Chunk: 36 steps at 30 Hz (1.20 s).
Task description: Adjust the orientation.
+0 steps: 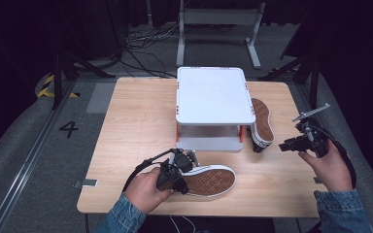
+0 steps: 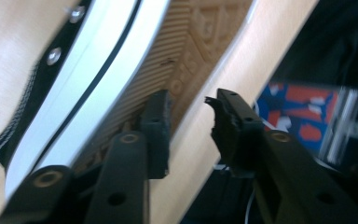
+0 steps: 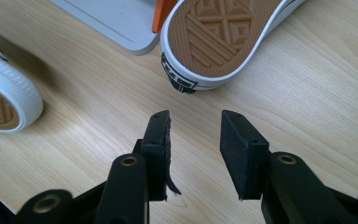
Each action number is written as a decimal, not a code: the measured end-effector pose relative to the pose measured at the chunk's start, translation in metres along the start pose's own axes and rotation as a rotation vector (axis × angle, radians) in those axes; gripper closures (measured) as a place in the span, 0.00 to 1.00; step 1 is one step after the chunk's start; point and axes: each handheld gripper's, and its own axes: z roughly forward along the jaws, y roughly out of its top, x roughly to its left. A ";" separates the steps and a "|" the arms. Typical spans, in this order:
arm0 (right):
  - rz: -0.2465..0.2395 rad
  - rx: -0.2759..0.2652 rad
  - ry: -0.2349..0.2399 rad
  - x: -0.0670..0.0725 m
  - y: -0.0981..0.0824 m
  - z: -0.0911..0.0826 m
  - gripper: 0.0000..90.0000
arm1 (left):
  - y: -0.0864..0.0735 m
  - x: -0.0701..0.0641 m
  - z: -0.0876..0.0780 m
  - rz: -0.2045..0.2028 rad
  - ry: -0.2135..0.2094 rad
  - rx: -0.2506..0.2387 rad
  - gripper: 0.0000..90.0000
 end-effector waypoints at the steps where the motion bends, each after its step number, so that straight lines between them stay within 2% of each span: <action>1: -0.004 0.000 0.001 0.001 0.001 0.001 0.70 | -0.001 -0.002 -0.002 0.009 -0.001 -0.007 0.67; 2: -0.003 0.001 0.002 0.001 0.001 0.001 0.70 | -0.002 -0.004 -0.008 0.015 -0.004 -0.028 0.64; 5: -0.006 -0.002 0.004 0.002 0.001 0.001 0.68 | -0.006 -0.010 -0.028 0.033 -0.017 -0.140 0.55; 6: -0.003 -0.002 0.004 0.002 0.001 0.000 0.68 | -0.007 -0.011 -0.032 0.044 -0.006 -0.174 0.48; 8: 0.000 -0.004 0.003 0.002 0.000 0.000 0.67 | -0.008 -0.009 -0.035 0.065 0.038 -0.228 0.40; 10: 0.000 -0.006 0.003 0.001 -0.001 0.000 0.65 | -0.006 -0.002 -0.033 0.063 0.104 -0.246 0.30; 12: 0.010 -0.008 0.006 0.001 -0.003 0.000 0.64 | -0.004 0.001 -0.032 0.056 0.109 -0.240 0.29; 13: 0.006 -0.006 0.001 0.001 -0.004 -0.001 0.63 | 0.003 0.010 -0.025 0.027 0.104 -0.186 0.27; 15: 0.018 -0.004 0.000 0.001 -0.007 -0.001 0.62 | 0.008 0.014 -0.018 0.035 0.103 -0.156 0.27; 16: 0.018 -0.004 0.000 0.001 -0.007 -0.001 0.62 | 0.008 0.014 -0.018 0.035 0.103 -0.156 0.25; 18: 0.027 -0.006 -0.007 -0.002 -0.012 -0.003 0.62 | 0.017 0.020 -0.004 0.054 0.084 -0.110 0.25; 20: 0.036 -0.010 -0.009 -0.003 -0.015 -0.005 0.62 | 0.022 0.024 0.003 0.066 0.085 -0.096 0.25; 21: 0.041 -0.011 -0.010 -0.004 -0.017 -0.006 0.62 | 0.024 0.024 0.006 0.067 0.084 -0.092 0.21; 23: 0.042 -0.013 -0.013 -0.004 -0.019 -0.007 0.61 | 0.026 0.025 0.010 0.068 0.080 -0.083 0.19; 26: 0.051 -0.016 -0.016 -0.005 -0.023 -0.009 0.61 | 0.030 0.027 0.018 0.070 0.107 -0.059 0.17; 27: 0.054 -0.019 -0.013 -0.006 -0.024 -0.009 0.61 | 0.031 0.028 0.018 0.070 0.096 -0.055 0.16; 29: 0.056 -0.017 -0.013 -0.006 -0.024 -0.009 0.61 | 0.031 0.029 0.017 0.064 0.084 -0.059 0.20; 30: 0.054 -0.016 -0.015 -0.006 -0.024 -0.008 0.61 | 0.029 0.028 0.016 0.075 0.059 -0.067 0.26; 31: 0.054 -0.014 -0.013 -0.006 -0.024 -0.007 0.61 | 0.028 0.026 0.015 0.093 0.061 -0.077 0.32; 32: 0.054 -0.014 -0.013 -0.006 -0.024 -0.007 0.61 | 0.028 0.026 0.015 0.093 0.061 -0.077 0.35; 33: 0.052 -0.010 -0.011 -0.005 -0.023 -0.006 0.61 | 0.026 0.020 0.015 0.123 0.088 -0.083 0.37; 36: 0.046 -0.008 -0.009 -0.004 -0.021 -0.004 0.61 | 0.023 0.017 0.014 0.127 0.097 -0.080 0.39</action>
